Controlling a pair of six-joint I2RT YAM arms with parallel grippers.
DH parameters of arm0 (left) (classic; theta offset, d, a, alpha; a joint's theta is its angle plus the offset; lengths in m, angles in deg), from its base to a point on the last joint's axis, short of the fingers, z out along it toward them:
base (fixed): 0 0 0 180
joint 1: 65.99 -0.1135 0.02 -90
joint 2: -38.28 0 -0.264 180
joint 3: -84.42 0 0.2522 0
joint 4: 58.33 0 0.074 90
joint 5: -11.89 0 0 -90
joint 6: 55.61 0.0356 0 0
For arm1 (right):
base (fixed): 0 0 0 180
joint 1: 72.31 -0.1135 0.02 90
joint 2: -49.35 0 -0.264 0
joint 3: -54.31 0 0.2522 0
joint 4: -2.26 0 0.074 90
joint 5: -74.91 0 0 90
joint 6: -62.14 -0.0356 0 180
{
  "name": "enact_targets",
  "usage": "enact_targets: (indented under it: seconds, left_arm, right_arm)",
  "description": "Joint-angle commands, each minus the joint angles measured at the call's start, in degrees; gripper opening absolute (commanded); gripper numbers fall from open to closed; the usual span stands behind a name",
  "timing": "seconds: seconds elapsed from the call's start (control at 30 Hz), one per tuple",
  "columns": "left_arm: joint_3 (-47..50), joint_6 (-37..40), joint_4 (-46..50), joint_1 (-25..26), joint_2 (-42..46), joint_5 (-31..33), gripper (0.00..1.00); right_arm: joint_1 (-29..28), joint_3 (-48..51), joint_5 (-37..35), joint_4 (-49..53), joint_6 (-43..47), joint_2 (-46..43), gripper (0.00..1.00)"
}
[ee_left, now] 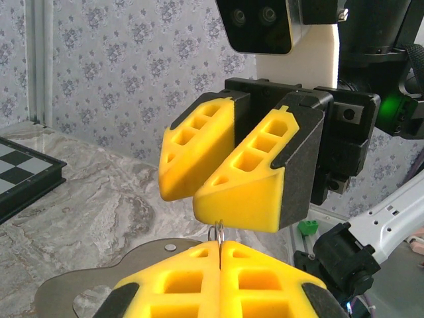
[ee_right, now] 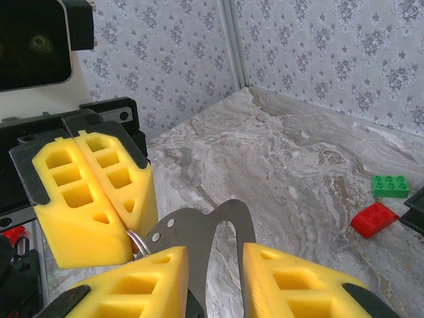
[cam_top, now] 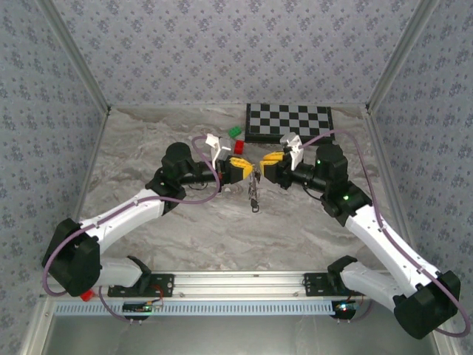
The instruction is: Put the keys on the keyring
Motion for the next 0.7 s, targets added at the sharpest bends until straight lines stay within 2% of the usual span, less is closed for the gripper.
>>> enact_targets:
  seconds: [0.0,0.5,0.67]
  left_arm:
    - [-0.49,0.58,-2.07,0.37,1.82,-1.09,0.0]
    - [0.54,-1.11,-4.86,0.35,2.79,0.93,0.0]
    - [0.91,-0.81,-4.68,0.35,3.64,1.94,0.0]
  right_arm:
    - [0.19,-1.89,2.08,-1.31,-0.9,0.22,0.27]
    - [-2.65,0.41,2.17,2.08,0.83,1.38,0.27]
    - [-2.61,1.2,-0.71,4.43,1.63,0.4,0.27]
